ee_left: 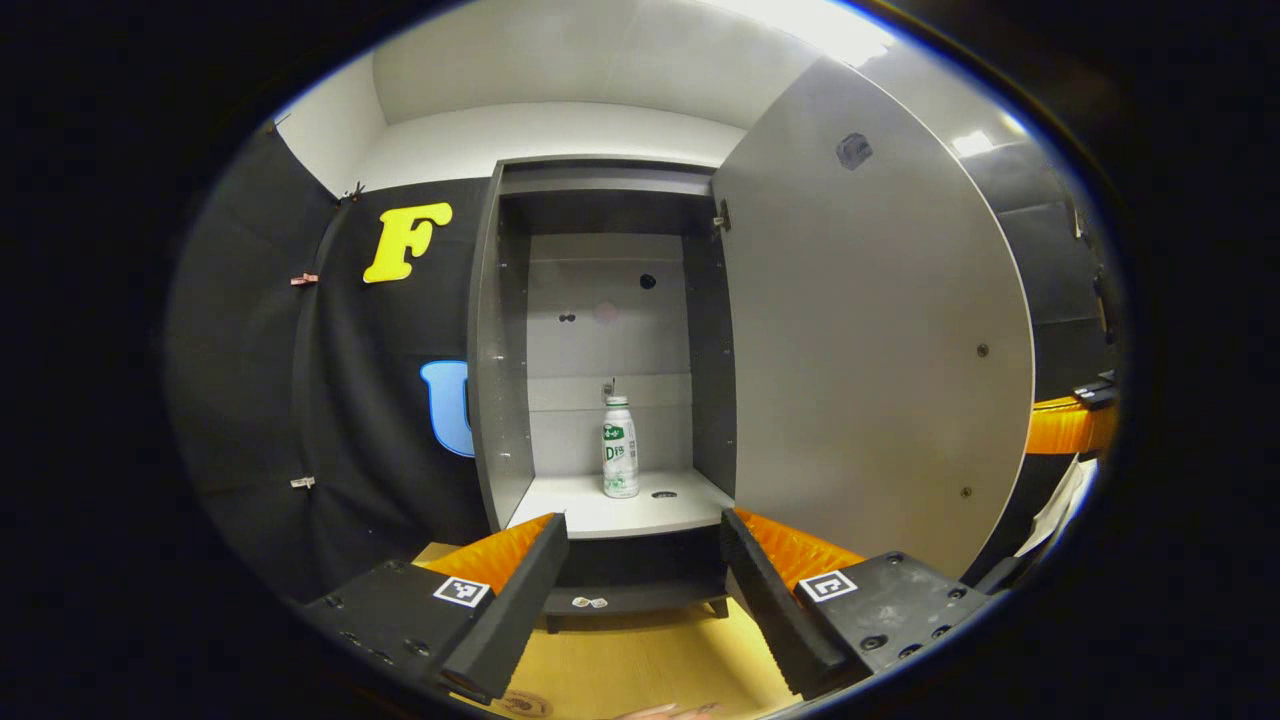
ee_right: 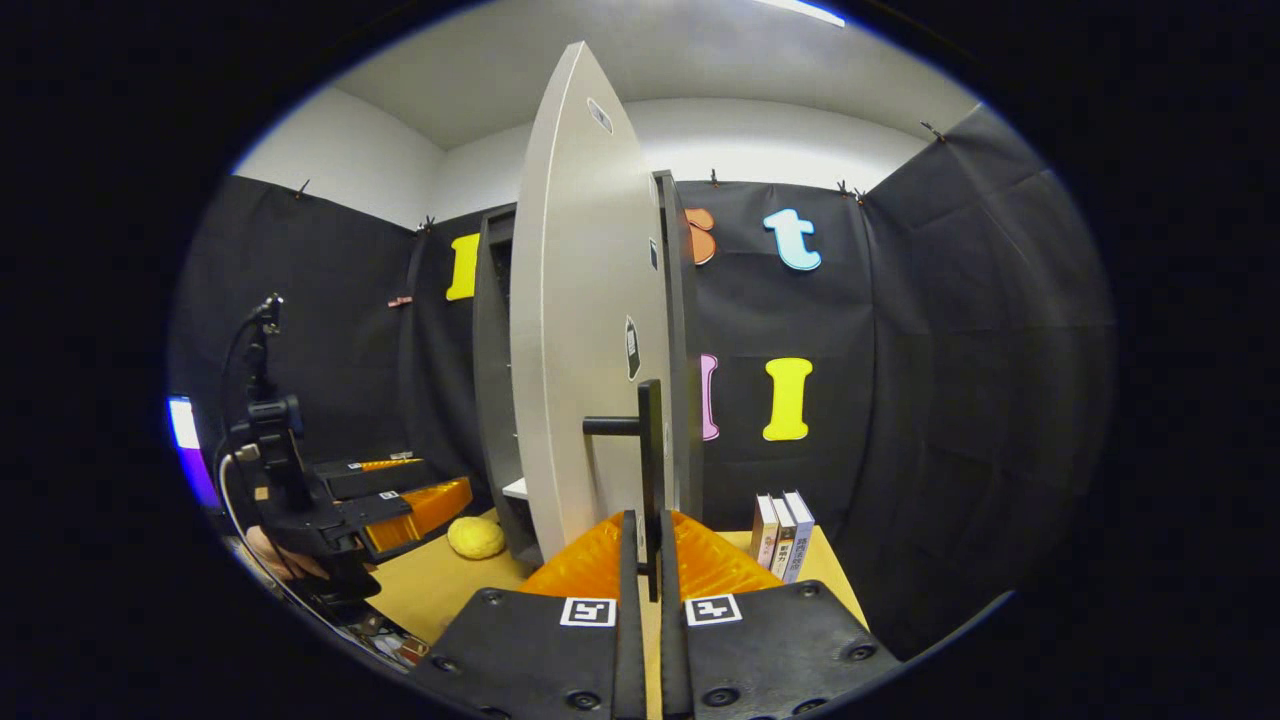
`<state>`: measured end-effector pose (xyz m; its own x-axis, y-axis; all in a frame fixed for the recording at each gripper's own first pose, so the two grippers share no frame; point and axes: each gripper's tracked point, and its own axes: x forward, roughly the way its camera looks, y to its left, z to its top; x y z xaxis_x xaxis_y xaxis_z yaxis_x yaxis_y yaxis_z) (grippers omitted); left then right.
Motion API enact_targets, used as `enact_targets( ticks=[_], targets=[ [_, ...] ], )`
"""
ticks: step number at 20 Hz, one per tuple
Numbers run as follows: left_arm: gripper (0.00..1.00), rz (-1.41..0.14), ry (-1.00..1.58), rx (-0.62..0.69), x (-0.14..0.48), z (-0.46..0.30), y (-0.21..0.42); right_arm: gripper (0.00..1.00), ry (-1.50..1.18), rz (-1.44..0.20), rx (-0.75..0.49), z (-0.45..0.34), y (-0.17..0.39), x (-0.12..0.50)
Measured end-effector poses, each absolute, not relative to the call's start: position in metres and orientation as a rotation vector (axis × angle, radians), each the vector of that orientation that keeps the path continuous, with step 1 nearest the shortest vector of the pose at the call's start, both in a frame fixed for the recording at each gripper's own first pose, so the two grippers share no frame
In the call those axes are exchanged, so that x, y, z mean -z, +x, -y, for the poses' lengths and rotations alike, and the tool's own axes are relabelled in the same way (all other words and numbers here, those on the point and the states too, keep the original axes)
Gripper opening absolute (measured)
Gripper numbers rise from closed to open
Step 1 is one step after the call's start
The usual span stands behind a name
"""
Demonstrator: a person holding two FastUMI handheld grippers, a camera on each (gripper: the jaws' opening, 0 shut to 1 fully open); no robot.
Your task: Open the cabinet door with the right hand, grasp the bottle in the cabinet with the left hand and place it on the coaster, then close the cabinet door with the right hand.
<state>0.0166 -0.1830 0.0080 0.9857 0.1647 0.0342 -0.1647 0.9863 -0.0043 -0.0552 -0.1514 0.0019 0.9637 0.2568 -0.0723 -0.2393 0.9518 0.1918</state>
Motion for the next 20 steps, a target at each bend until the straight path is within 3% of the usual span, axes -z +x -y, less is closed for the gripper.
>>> enact_targets(
  ticks=[9, 10, 20],
  targets=[
    [0.99, 0.066, -0.008, -0.052, -0.019, 0.149, 0.091, 0.10, 0.128, 0.084, -0.146, 0.125, -0.088, -0.045],
    [0.96, 0.069, -0.005, -0.027, -0.020, 0.145, 0.104, 0.10, 0.120, 0.091, -0.128, 0.119, -0.087, -0.048],
    [0.99, 0.055, 0.019, 0.096, -0.006, 0.101, 0.256, 0.07, -0.001, 0.063, 0.096, 0.066, -0.062, -0.039]
  ],
)
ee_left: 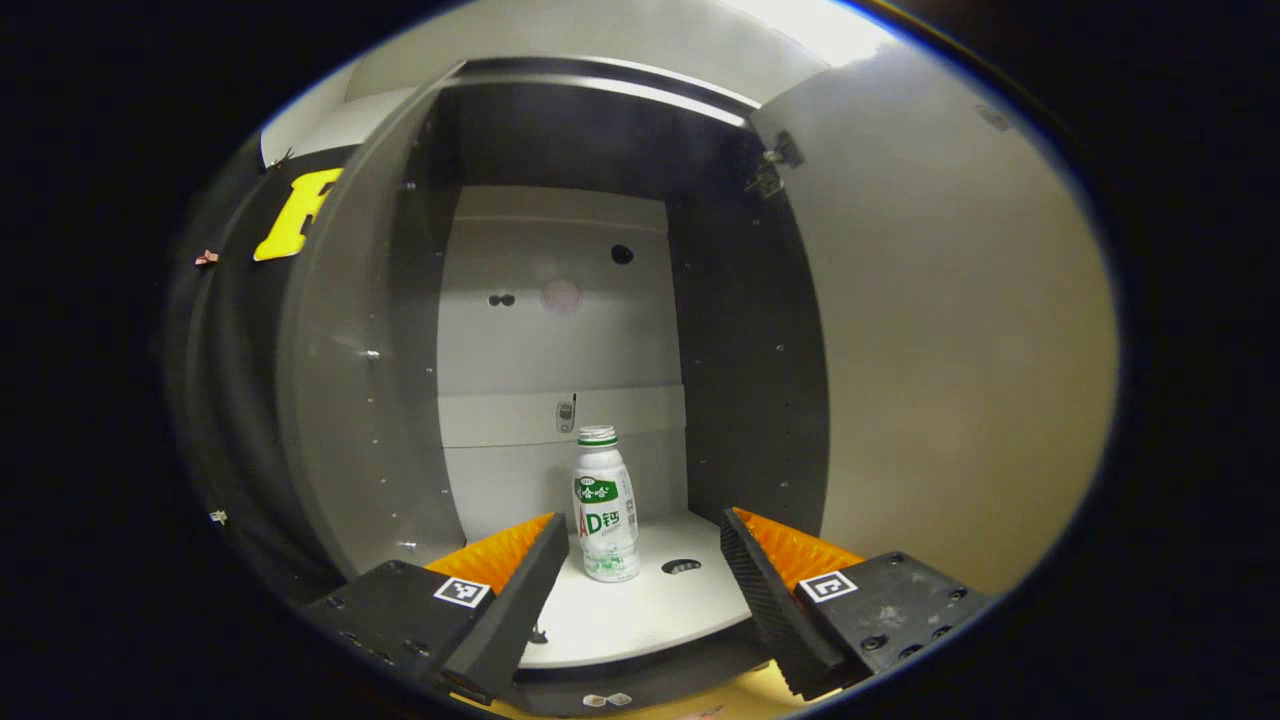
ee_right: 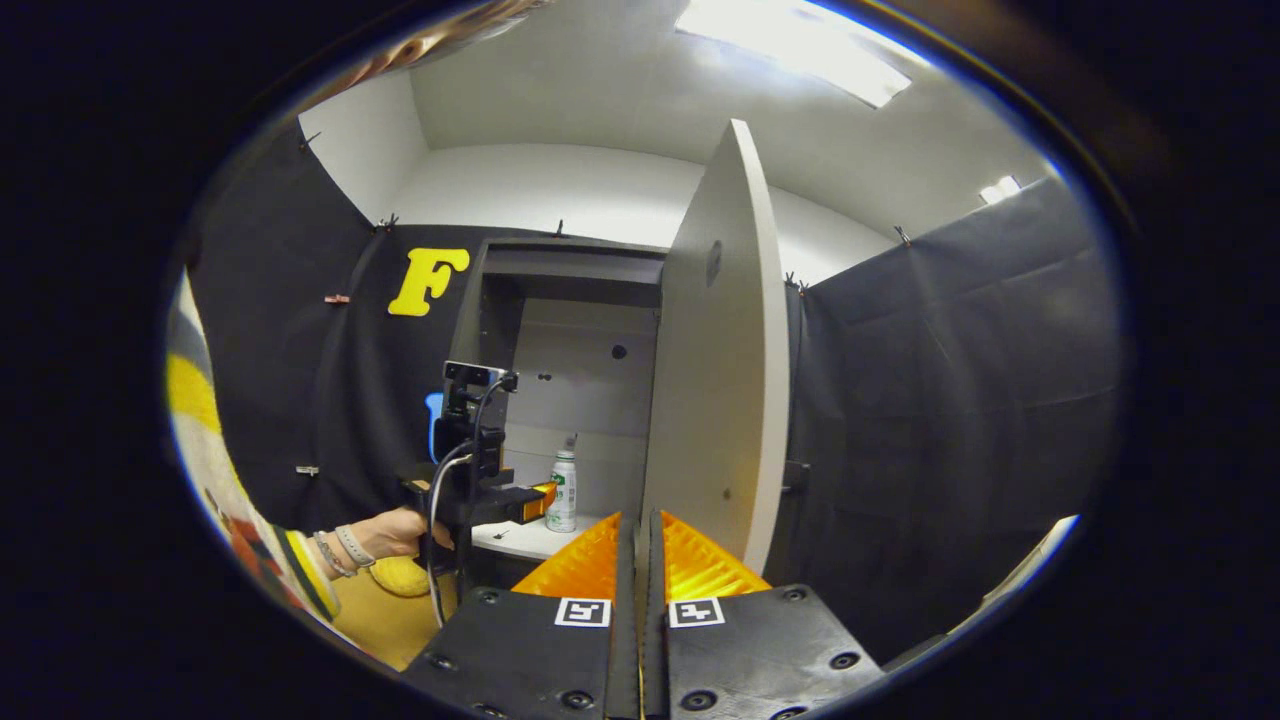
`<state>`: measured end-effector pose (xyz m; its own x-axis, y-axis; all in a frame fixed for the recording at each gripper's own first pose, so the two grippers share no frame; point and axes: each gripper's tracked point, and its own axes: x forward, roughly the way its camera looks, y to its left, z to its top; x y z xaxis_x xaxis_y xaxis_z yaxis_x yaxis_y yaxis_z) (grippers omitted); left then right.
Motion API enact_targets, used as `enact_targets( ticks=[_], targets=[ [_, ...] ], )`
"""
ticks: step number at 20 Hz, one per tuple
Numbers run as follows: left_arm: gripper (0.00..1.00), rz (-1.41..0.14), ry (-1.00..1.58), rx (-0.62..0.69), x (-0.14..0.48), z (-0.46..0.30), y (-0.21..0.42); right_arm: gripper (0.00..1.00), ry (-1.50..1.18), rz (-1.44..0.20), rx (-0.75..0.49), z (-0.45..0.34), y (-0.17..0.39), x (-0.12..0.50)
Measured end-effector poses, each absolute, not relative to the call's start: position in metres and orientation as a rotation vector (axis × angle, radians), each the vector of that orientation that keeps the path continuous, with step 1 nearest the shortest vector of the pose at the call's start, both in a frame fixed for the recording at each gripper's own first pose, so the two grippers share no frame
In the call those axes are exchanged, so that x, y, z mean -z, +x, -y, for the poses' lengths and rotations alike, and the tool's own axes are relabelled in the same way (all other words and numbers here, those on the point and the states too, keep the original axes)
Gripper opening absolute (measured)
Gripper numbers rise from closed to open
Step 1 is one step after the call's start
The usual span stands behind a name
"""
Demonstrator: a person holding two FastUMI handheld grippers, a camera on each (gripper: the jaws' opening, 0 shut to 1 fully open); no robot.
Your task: Open the cabinet door with the right hand, grasp the bottle in the cabinet with the left hand and place it on the coaster, then close the cabinet door with the right hand.
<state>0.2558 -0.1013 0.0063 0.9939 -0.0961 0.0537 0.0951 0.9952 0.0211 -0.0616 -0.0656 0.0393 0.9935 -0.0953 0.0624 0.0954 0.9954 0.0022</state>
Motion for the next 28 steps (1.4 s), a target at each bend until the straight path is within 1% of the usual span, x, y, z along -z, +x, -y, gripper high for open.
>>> enact_targets(
  ticks=[1, 4, 8, 9, 10, 15, 19, 21, 22, 23, 24, 26, 28],
  targets=[
    [0.96, 0.050, 0.017, 0.100, -0.002, 0.098, 0.271, 0.06, -0.001, 0.048, 0.104, 0.061, -0.058, -0.035],
    [0.96, 0.031, 0.008, 0.107, 0.008, 0.092, 0.311, 0.06, -0.041, 0.000, 0.130, 0.053, -0.035, -0.023],
    [0.96, 0.027, 0.044, 0.093, 0.019, 0.087, 0.354, 0.06, -0.014, -0.066, 0.083, 0.029, 0.003, -0.003],
    [0.99, 0.024, 0.044, 0.095, 0.021, 0.088, 0.362, 0.06, -0.023, -0.079, 0.075, 0.028, 0.013, 0.001],
    [0.96, 0.021, 0.045, 0.095, 0.024, 0.088, 0.369, 0.07, -0.037, -0.088, 0.065, 0.028, 0.023, 0.004],
    [0.96, 0.019, 0.044, 0.042, 0.035, 0.076, 0.401, 0.06, -0.049, -0.098, -0.032, 0.018, 0.051, 0.011],
    [0.96, -0.002, 0.063, 0.030, 0.047, 0.073, 0.419, 0.07, -0.064, -0.141, -0.052, 0.016, 0.067, 0.021],
    [0.96, 0.014, 0.079, 0.029, 0.043, 0.075, 0.426, 0.07, -0.057, -0.154, -0.058, 0.016, 0.073, 0.024],
    [0.95, 0.012, 0.089, 0.025, 0.043, 0.076, 0.428, 0.07, -0.052, -0.160, -0.062, 0.018, 0.075, 0.025],
    [0.91, 0.011, 0.092, 0.020, 0.041, 0.078, 0.420, 0.07, -0.049, -0.164, -0.065, 0.019, 0.075, 0.025],
    [0.82, 0.012, 0.081, 0.040, 0.042, 0.082, 0.420, 0.07, -0.048, -0.164, -0.066, 0.020, 0.076, 0.026],
    [0.79, 0.011, 0.042, 0.078, 0.039, 0.085, 0.418, 0.07, -0.046, -0.163, -0.067, 0.020, 0.075, 0.026],
    [0.80, 0.019, 0.023, 0.088, 0.031, 0.083, 0.406, 0.07, -0.041, -0.162, -0.066, 0.020, 0.073, 0.026]
  ],
)
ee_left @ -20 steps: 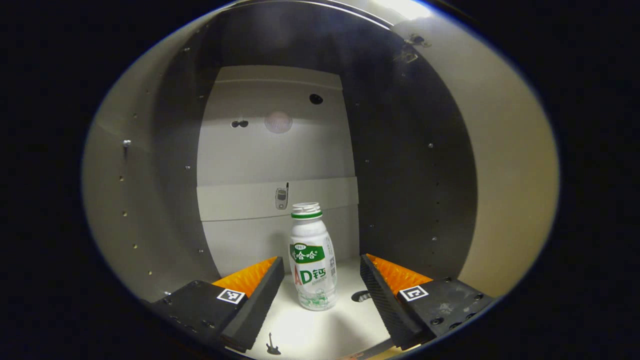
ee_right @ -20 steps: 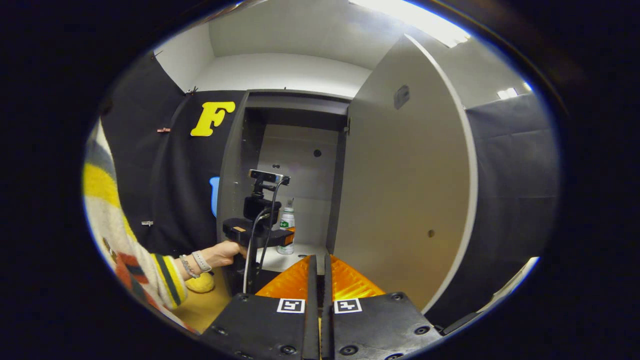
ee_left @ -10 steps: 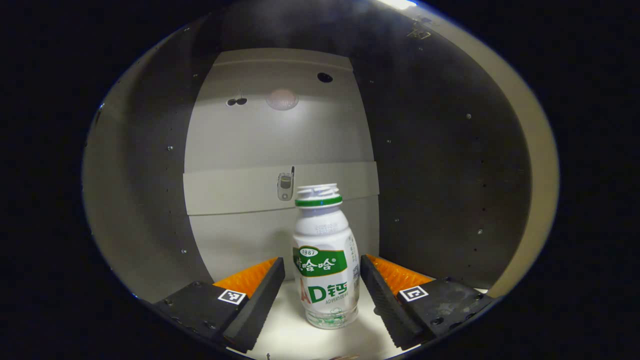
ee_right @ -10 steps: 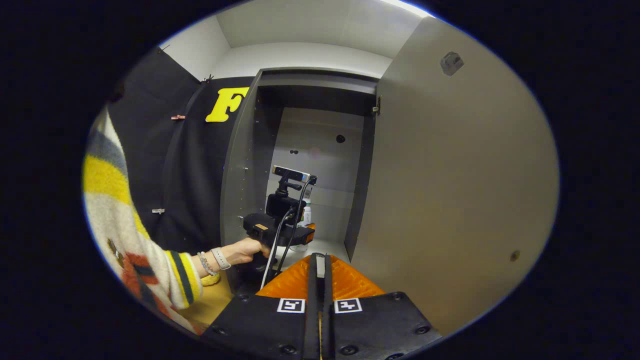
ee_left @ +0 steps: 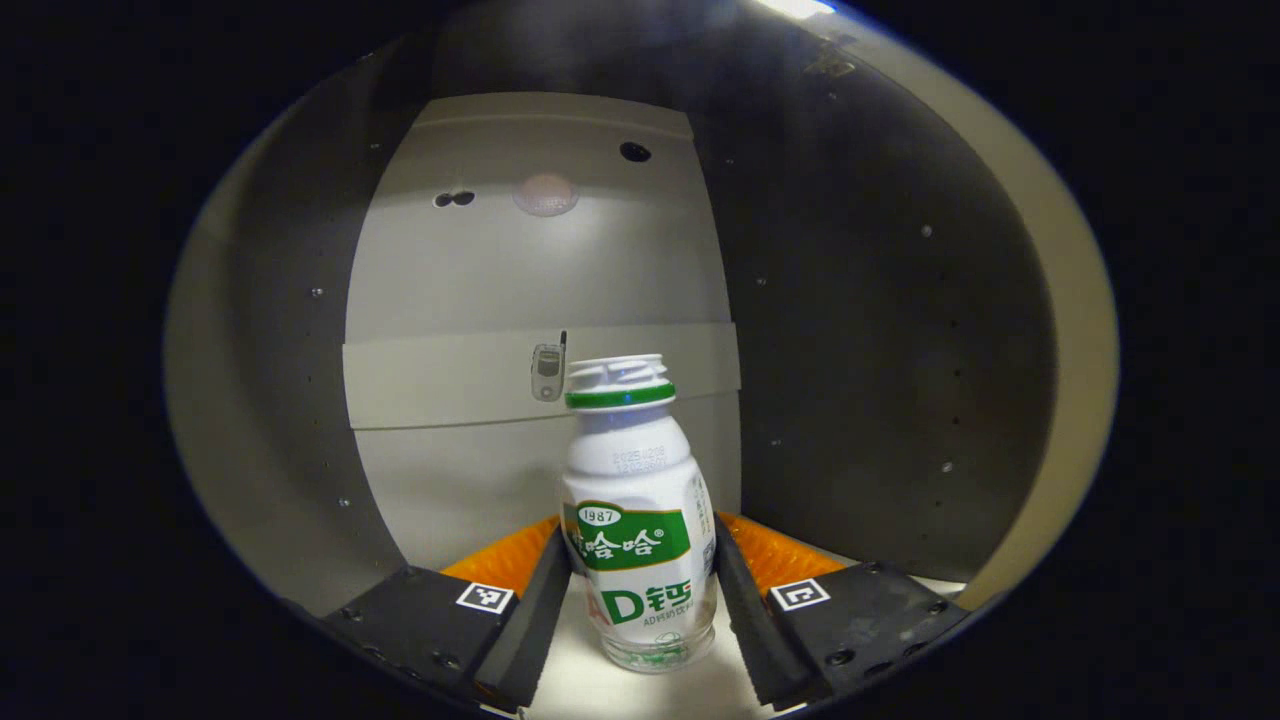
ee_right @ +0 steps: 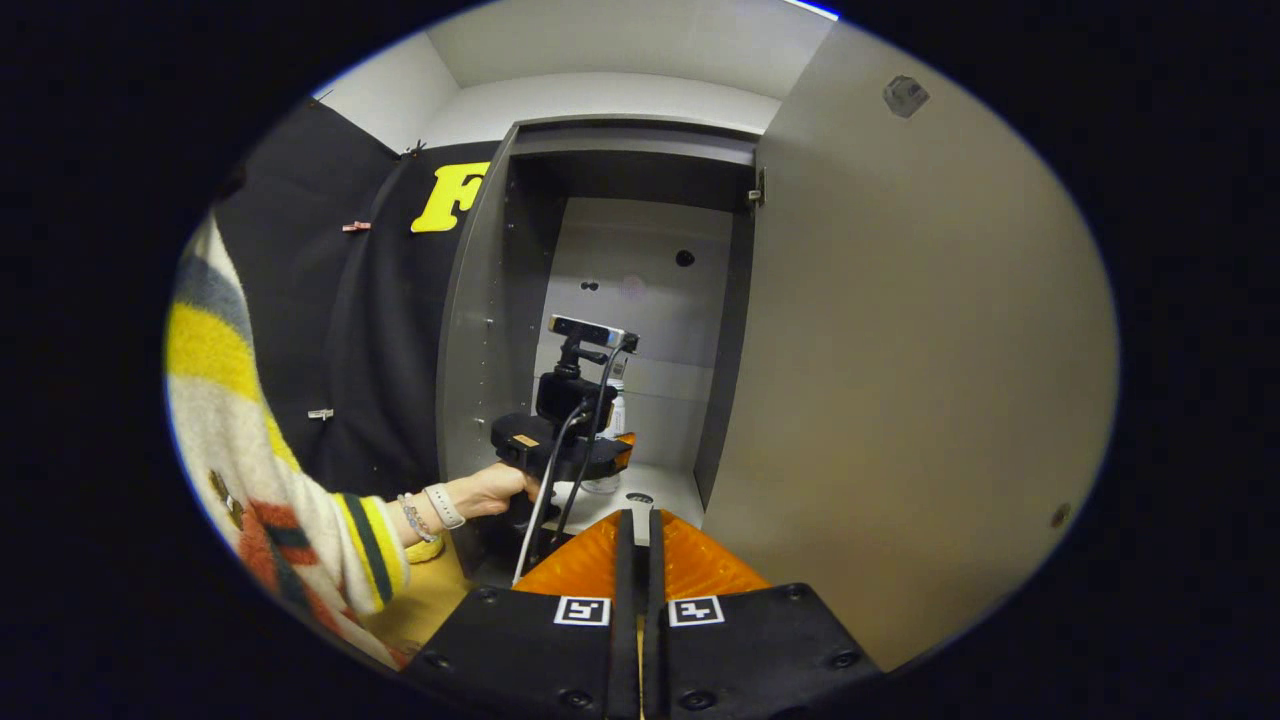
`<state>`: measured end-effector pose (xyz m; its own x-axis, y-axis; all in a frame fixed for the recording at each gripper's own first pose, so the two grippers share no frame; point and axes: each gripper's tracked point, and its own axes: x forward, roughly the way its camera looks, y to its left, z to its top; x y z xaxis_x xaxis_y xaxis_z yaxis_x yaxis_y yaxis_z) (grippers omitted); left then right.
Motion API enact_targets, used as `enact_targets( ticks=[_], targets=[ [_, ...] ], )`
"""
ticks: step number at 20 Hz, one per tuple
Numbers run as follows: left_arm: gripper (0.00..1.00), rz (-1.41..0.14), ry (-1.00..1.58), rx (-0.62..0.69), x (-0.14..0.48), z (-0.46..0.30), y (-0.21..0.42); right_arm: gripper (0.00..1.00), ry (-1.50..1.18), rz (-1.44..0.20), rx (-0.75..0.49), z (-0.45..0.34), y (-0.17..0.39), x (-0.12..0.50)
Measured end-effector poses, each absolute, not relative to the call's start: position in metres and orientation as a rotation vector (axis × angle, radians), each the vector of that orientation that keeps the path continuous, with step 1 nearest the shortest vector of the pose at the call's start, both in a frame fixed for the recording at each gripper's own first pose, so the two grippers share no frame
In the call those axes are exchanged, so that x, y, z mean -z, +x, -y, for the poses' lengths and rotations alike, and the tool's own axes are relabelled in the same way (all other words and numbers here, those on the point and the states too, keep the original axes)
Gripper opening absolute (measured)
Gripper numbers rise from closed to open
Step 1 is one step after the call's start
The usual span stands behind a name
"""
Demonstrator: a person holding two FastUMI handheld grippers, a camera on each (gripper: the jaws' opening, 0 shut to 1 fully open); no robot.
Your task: Open the cabinet door with the right hand, grasp the bottle in the cabinet with the left hand and place it on the coaster, then close the cabinet door with the right hand.
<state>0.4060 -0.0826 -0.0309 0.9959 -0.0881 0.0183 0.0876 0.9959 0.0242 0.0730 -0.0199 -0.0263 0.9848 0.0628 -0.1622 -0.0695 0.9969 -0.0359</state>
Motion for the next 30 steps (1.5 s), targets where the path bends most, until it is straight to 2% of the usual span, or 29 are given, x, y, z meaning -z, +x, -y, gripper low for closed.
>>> enact_targets(
  ticks=[8, 12, 17, 21, 26, 30],
  targets=[
    [0.78, 0.120, 0.064, 0.170, -0.016, 0.084, 0.310, 0.07, -0.010, -0.159, -0.019, 0.007, 0.034, 0.026],
    [0.80, 0.129, 0.019, 0.215, -0.023, 0.089, 0.244, 0.06, 0.005, -0.154, -0.085, -0.013, 0.000, 0.019],
    [0.78, 0.121, -0.012, 0.069, -0.022, 0.069, 0.155, 0.07, 0.002, -0.122, -0.237, -0.016, -0.042, 0.010],
    [0.79, 0.086, -0.057, -0.097, -0.001, 0.058, 0.086, 0.07, 0.016, -0.166, -0.362, -0.003, -0.082, 0.020],
    [0.78, -0.013, -0.057, -0.257, 0.049, 0.043, 0.010, 0.06, 0.011, -0.168, -0.429, 0.004, -0.111, 0.026],
    [0.78, -0.085, -0.082, -0.308, 0.099, 0.028, -0.027, 0.06, -0.001, -0.120, -0.463, -0.010, -0.110, 0.024]
  ],
)
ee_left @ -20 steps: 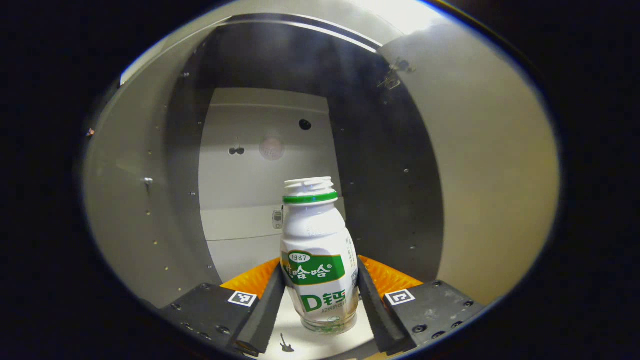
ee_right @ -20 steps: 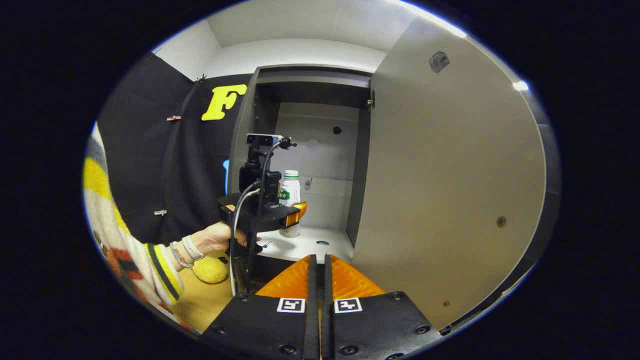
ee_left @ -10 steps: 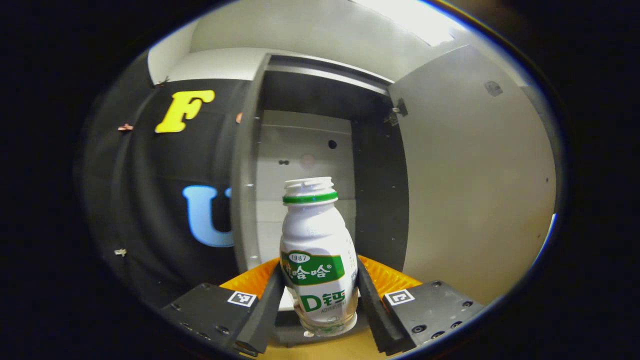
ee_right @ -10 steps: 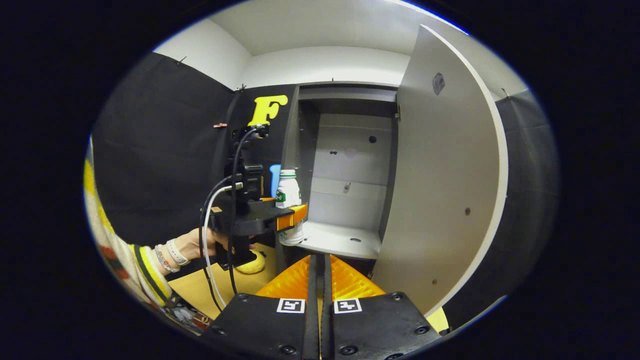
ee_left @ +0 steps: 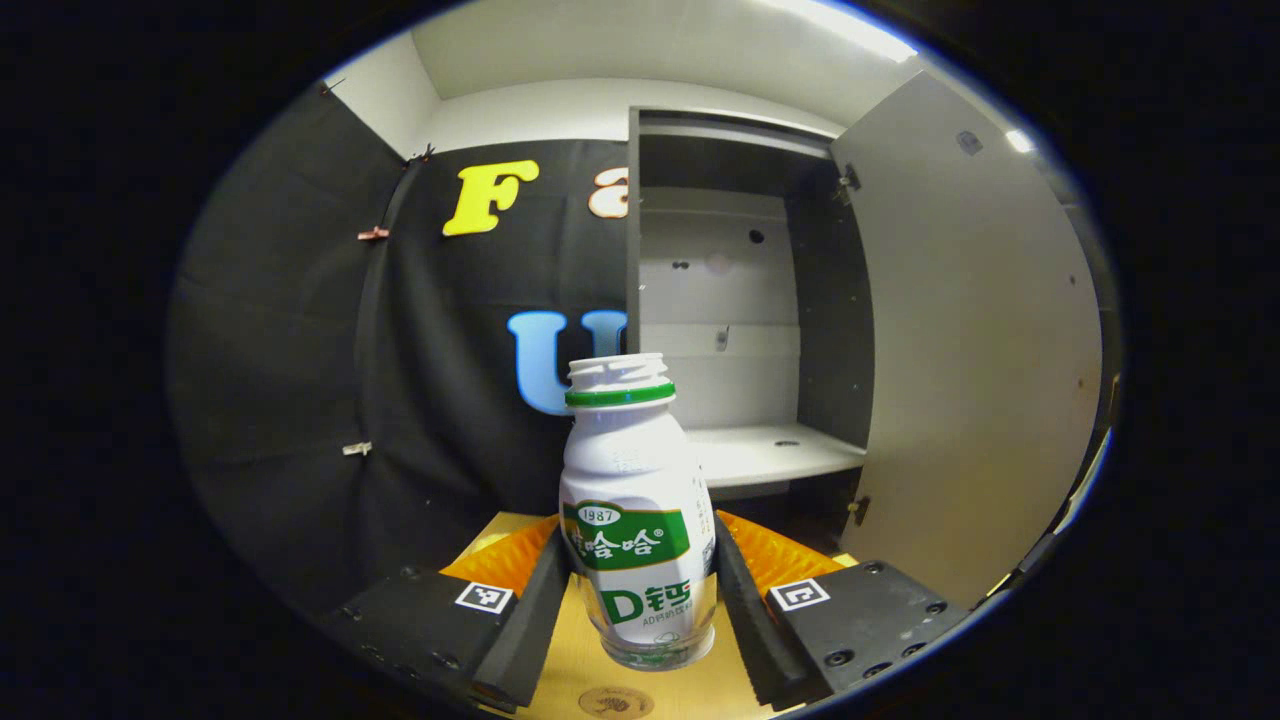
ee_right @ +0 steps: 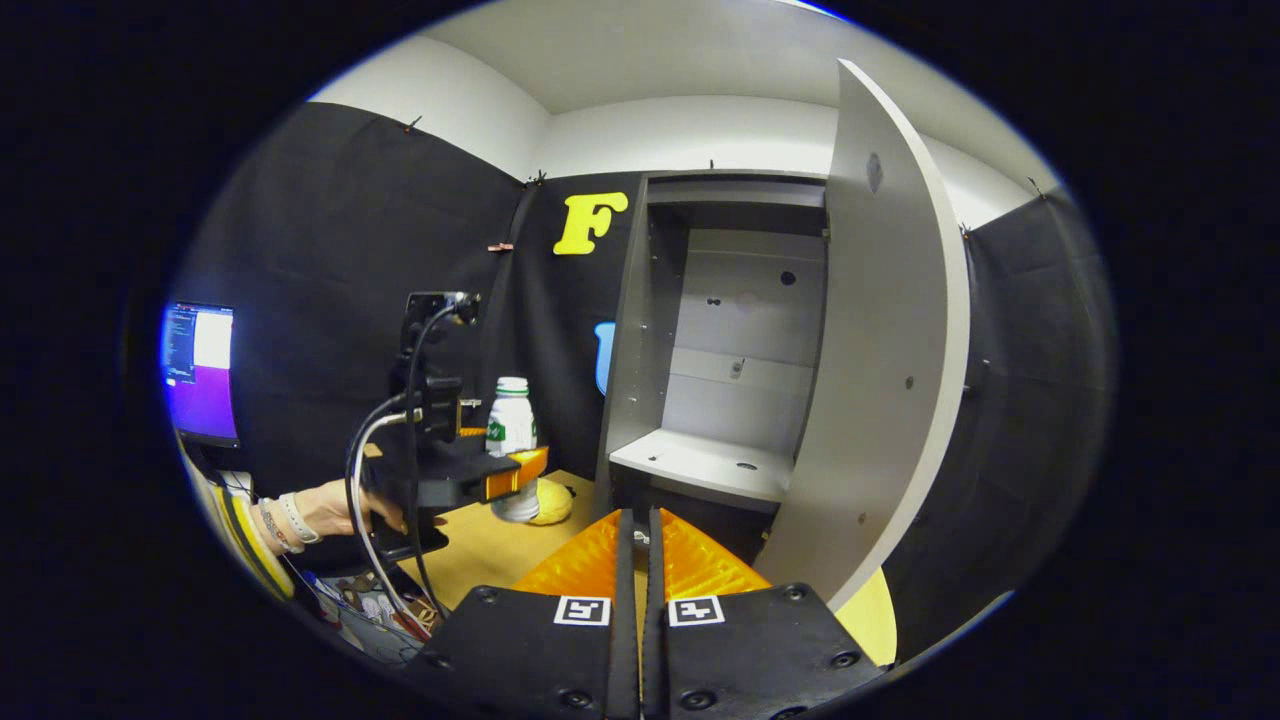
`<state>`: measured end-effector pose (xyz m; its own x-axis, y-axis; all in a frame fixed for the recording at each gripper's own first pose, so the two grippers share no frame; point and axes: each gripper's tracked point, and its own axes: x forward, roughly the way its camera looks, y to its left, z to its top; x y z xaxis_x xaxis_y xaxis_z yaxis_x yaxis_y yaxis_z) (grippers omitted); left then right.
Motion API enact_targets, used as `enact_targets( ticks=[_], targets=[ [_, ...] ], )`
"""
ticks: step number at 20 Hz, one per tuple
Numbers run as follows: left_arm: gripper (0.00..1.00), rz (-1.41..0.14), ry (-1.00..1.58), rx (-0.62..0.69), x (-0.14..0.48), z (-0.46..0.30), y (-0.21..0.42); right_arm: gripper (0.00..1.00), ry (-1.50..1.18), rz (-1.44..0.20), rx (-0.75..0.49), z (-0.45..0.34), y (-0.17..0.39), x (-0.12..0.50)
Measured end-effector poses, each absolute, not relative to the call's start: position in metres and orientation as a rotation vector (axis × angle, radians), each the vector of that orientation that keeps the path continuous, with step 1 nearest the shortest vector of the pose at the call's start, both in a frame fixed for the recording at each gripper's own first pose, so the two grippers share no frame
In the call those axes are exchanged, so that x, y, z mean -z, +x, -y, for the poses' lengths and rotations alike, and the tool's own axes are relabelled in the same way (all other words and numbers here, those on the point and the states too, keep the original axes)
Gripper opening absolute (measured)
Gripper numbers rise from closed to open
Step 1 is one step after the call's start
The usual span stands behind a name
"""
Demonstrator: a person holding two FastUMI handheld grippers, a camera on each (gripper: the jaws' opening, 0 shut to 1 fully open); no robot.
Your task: Open the cabinet door with the right hand, grasp the bottle in the cabinet with the left hand and place it on the coaster, then close the cabinet door with the right hand.
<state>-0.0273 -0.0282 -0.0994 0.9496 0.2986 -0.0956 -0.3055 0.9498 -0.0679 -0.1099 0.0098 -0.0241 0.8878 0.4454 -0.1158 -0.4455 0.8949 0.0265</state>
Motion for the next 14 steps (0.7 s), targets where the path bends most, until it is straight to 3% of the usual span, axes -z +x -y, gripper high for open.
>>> enact_targets(
  ticks=[4, 14],
  targets=[
    [0.78, -0.090, -0.158, -0.281, 0.157, 0.017, -0.035, 0.07, -0.005, -0.119, -0.426, -0.023, -0.085, 0.050],
    [0.79, -0.117, -0.106, -0.233, 0.325, 0.011, -0.023, 0.07, -0.077, -0.274, -0.319, -0.051, -0.028, 0.202]
  ],
)
